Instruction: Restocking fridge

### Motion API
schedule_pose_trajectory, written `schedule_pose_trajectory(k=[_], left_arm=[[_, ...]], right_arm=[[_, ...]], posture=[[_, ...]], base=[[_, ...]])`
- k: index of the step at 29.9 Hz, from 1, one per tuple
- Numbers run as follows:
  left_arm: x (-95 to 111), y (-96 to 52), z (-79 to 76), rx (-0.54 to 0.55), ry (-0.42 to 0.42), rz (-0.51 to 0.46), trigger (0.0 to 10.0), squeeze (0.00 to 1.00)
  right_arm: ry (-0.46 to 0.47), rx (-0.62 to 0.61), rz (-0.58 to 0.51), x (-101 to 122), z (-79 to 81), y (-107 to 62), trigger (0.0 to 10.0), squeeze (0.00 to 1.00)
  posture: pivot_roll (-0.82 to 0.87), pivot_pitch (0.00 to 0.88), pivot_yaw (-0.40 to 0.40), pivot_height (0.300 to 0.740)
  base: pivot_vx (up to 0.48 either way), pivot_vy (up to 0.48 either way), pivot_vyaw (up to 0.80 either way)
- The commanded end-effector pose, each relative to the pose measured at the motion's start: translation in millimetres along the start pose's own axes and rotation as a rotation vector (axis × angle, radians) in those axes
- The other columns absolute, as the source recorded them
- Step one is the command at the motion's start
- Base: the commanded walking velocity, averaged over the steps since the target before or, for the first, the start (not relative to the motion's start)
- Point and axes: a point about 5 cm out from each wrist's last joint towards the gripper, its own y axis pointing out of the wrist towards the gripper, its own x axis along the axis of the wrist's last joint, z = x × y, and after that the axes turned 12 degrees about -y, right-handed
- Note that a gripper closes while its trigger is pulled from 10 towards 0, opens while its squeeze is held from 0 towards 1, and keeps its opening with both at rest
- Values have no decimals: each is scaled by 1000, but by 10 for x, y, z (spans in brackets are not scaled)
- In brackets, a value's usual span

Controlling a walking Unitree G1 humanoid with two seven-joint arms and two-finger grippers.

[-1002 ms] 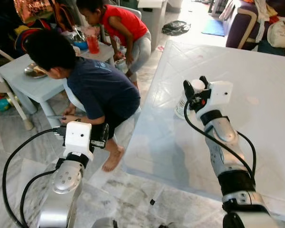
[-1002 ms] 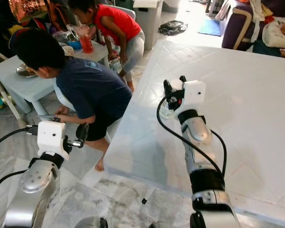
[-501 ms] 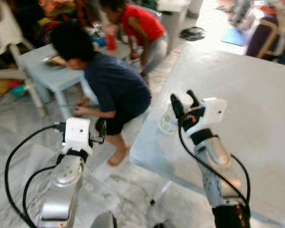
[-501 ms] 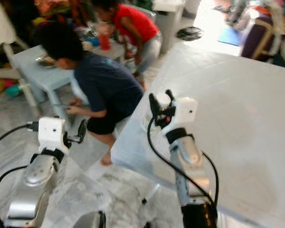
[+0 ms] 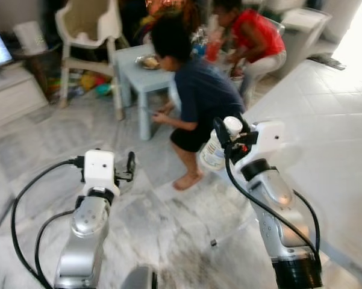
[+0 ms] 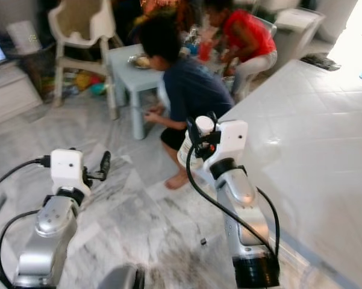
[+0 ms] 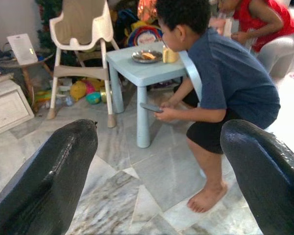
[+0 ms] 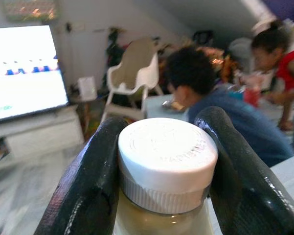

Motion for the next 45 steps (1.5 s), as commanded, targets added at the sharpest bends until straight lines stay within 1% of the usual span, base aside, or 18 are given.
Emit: schedule_pose_trajectory(k=[1, 6, 7, 10, 11, 13, 19, 23, 24, 25, 29, 31, 34, 35, 38, 41, 44, 45], left_arm=[[13, 5, 16, 12, 18, -9, 10000, 0], [-4, -4, 8, 14, 26, -9, 10000, 0], [-28, -11, 2, 16, 26, -9, 10000, 0], [-32, -12, -2, 14, 29, -14, 10000, 0], [-44, -10, -12, 13, 32, -19, 10000, 0], [-56, -9, -14, 16, 26, -18, 10000, 0], [-72, -5, 4, 23, 23, -19, 10000, 0], [-142, -55, 127, 62, 39, -12, 10000, 0], [-142, -55, 127, 62, 39, -12, 10000, 0], [-151, -88, 205, 91, 46, -13, 10000, 0], [-133, -199, 371, 165, 57, -24, 10000, 0], [-131, -228, 398, 177, 57, -24, 10000, 0], [-120, -343, 504, 225, 99, -34, 10000, 0], [-120, -343, 504, 225, 99, -34, 10000, 0], [-109, -424, 593, 264, 131, -45, 10000, 0], [-148, -509, 696, 309, 143, -27, 10000, 0], [-168, -496, 702, 303, 136, -14, 10000, 0], [-178, -474, 669, 267, 114, -8, 10000, 0]], right_arm=[[-13, -9, -11, 36, -16, -4, 10000, 0], [-24, -19, 6, 1, -28, -62, 10000, 0], [-51, -10, 20, -29, -27, -119, 10000, 0], [-59, -7, 26, -43, -27, -141, 10000, 0], [-78, 7, 43, -78, -24, -189, 10000, 0], [-93, 19, 51, -97, -22, -220, 10000, 0], [-113, 19, 63, -123, -52, -244, 10000, 0], [-137, 16, 71, -162, -65, -281, 10000, 0], [-137, 16, 71, -162, -65, -281, 10000, 0], [-146, 9, 73, -173, -78, -296, 10000, 0], [-154, -10, 77, -179, -122, -329, 10000, 0], [-155, -9, 77, -177, -127, -331, 10000, 0], [-163, -7, 75, -175, -142, -330, 10000, 0], [-163, -7, 75, -175, -142, -330, 10000, 0], [-172, -36, 80, -181, -200, -357, 10000, 0], [-172, -97, 111, -236, -308, -447, 10000, 0], [-169, -131, 136, -287, -359, -495, 10000, 0], [-169, -138, 144, -310, -368, -511, 10000, 0]], posture=[[53, 0, -52, 740], [51, 0, -56, 740], [49, 0, -61, 740], [48, 0, -62, 740], [46, 0, -67, 740], [43, 0, -68, 740], [42, 0, -66, 740], [53, 0, -51, 740], [53, 0, -51, 740], [63, 0, -50, 740], [69, 0, -48, 740], [71, 0, -49, 740], [77, 0, -47, 740], [77, 0, -47, 740], [79, 0, -44, 740], [81, 0, -33, 740], [63, 0, -15, 740], [61, 0, -13, 740]], base=[[0, 0, 800], [0, 0, 800], [0, 0, 800], [0, 0, 800], [0, -382, 800], [0, -339, 800], [0, -95, 800], [0, 0, 800], [0, 0, 800], [0, 0, 800], [0, 0, 800], [0, 0, 800], [0, 0, 798], [0, 0, 794], [0, 0, 798], [0, 0, 798], [0, 0, 798], [0, 0, 800]])
